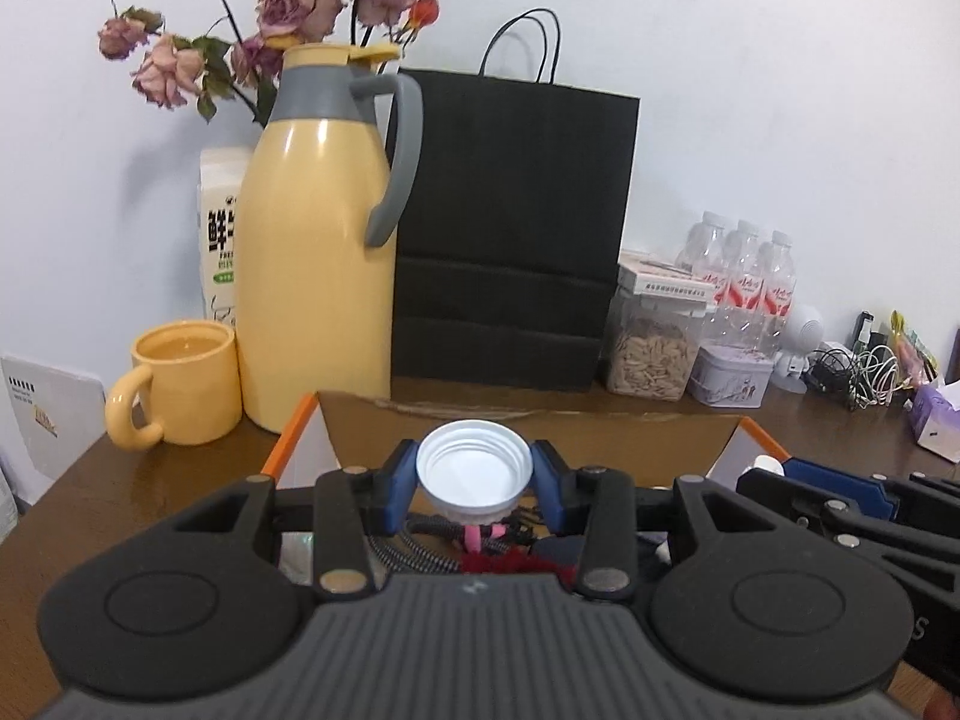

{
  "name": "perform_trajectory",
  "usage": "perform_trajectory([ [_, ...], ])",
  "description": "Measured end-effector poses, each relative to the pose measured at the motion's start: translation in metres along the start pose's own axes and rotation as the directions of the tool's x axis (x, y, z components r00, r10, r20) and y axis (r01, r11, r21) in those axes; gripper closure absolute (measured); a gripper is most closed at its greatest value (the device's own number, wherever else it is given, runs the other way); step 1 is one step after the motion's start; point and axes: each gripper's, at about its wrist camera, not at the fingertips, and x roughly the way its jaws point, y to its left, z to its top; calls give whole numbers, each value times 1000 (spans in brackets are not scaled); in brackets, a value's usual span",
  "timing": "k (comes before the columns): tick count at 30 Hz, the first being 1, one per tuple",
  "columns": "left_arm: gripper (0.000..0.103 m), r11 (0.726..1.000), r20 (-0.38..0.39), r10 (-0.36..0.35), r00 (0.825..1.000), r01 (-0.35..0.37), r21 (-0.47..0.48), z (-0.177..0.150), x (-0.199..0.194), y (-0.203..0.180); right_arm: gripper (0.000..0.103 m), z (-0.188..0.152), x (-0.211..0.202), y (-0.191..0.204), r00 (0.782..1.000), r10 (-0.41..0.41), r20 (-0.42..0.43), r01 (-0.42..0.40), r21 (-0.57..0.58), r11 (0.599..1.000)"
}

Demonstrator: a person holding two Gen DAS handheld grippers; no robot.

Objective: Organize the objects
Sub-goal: 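Carry the heart-shaped cap into the box with the right gripper while the left drops the ridged cap in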

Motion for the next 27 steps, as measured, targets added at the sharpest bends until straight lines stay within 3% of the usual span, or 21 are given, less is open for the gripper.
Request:
perform_trajectory([
  [3,61,1000,-1,3,1000,-3,-3,-2,0,3,79,-4,2,0,1000,-4,-9,4,-4,1000],
  [7,29,1000,23,27,999,-26,-7,-4,-4,5,74,-6,-1,0,1000,-9,-7,9,-4,1000],
  [9,25,999,32,34,999,-33,-7,-4,-6,5,61,-7,-1,0,1000,-5,-14,5,-2,1000],
  [11,13,999,37,33,999,-33,-11,-4,-7,5,40,-8,-1,0,1000,-5,-17,5,-1,1000],
  [13,6,999,53,42,998,-42,-6,-5,-10,4,29,-8,-2,0,1000,-11,-12,11,-3,1000],
  [14,5,999,59,45,997,-45,-4,-5,-11,3,21,-8,-3,0,1000,-11,-7,11,-1,1000],
  [18,0,999,79,41,996,-40,-13,-3,-20,4,14,-6,-9,-1,1000,-11,13,11,3,1000],
  [20,0,999,96,32,995,-30,-24,-1,-29,4,5,-5,-14,-1,1000,-10,24,10,3,1000],
  [27,0,1000,119,-19,993,18,7,-4,-69,3,0,-3,-51,2,997,-8,78,9,-12,1000],
])
